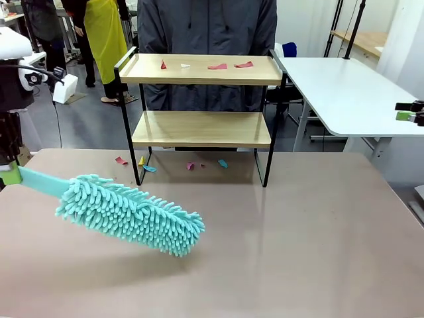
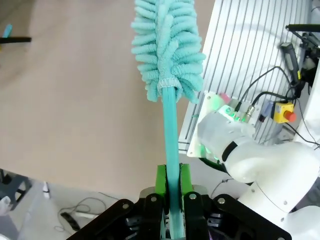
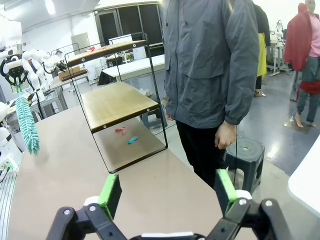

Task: Clean the shelf.
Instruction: Clean the specific section of the Shelf indicated by the human with the Duster.

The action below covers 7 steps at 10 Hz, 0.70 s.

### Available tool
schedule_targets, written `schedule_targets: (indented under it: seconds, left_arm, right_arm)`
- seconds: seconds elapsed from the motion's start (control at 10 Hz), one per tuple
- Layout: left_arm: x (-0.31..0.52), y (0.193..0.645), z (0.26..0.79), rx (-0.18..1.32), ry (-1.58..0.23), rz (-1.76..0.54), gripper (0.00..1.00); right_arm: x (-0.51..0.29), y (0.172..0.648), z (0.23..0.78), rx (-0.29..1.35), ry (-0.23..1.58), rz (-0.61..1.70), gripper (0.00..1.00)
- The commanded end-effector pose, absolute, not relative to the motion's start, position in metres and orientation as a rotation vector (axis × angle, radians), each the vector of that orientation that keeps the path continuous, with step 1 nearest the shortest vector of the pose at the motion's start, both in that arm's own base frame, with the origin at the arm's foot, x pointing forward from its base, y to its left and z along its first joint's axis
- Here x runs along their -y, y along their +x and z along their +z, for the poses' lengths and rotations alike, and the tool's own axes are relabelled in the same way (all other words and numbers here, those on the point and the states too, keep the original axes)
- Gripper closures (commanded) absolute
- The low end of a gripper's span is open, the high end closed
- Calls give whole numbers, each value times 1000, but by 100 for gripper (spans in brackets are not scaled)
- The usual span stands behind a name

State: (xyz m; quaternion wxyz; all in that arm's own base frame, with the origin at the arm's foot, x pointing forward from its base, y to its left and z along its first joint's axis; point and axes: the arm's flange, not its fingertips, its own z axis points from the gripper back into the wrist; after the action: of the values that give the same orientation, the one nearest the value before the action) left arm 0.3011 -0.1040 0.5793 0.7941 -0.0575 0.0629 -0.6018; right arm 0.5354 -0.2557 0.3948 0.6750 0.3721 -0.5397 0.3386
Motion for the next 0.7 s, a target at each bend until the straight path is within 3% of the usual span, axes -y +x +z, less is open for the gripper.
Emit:
schedule_targets:
  seconds: [0.0, 0.6]
  left_arm:
    - [96, 298, 587, -112, -142, -1285, 87]
    - [96, 298, 587, -112, -142, -1285, 87]
  right_arm:
    - [254, 536, 397, 1211, 835, 763, 0]
    - [254, 536, 397, 1211, 835, 763, 0]
